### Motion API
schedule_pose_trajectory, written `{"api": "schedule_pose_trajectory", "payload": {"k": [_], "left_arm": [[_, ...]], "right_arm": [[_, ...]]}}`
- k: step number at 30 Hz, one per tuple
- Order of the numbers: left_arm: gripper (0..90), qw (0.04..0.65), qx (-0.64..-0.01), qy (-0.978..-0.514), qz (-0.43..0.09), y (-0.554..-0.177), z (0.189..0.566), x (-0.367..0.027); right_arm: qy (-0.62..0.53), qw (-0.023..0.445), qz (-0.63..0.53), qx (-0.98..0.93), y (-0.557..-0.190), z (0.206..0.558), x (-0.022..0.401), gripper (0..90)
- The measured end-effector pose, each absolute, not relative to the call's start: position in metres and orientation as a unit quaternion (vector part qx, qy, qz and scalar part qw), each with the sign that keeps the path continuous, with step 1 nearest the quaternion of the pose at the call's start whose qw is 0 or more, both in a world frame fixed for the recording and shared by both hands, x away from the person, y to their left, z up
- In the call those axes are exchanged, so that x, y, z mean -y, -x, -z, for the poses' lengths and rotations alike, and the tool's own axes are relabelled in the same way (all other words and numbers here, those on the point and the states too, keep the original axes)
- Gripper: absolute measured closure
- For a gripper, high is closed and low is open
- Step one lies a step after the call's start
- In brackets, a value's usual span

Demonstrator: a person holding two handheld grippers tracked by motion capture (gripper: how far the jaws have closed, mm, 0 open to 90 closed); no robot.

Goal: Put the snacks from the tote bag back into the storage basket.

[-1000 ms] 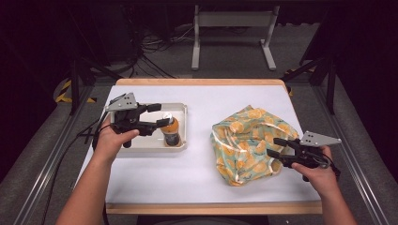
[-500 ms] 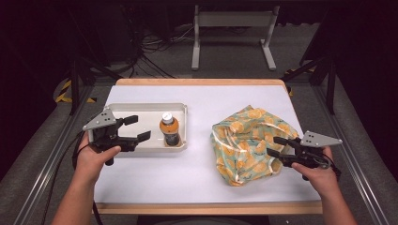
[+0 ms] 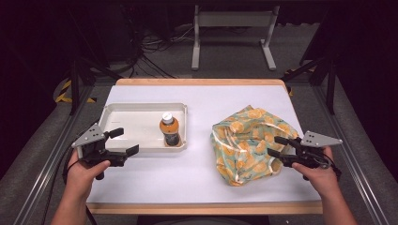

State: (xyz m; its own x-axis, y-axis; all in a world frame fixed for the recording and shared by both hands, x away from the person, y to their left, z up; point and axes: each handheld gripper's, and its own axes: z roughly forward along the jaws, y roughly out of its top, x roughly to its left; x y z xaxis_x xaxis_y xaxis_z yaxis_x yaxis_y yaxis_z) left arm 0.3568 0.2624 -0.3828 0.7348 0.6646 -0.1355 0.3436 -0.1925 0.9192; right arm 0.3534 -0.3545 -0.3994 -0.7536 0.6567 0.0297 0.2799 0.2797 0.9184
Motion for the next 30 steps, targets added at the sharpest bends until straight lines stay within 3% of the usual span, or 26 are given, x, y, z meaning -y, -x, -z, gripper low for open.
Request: {"api": "schedule_pose_trajectory", "payload": {"k": [19, 30], "left_arm": [[3.3, 0.548, -0.351, -0.743, -0.154, -0.357, 0.43, -0.27], [0.6, 0.51, -0.342, -0.768, -0.182, -0.354, 0.443, -0.268]], "right_arm": [[-0.299, 0.211, -0.518, -0.773, -0.357, 0.409, 0.359, 30.7], [-0.311, 0.21, -0.527, -0.763, -0.358, 0.417, 0.362, 28.1]]}}
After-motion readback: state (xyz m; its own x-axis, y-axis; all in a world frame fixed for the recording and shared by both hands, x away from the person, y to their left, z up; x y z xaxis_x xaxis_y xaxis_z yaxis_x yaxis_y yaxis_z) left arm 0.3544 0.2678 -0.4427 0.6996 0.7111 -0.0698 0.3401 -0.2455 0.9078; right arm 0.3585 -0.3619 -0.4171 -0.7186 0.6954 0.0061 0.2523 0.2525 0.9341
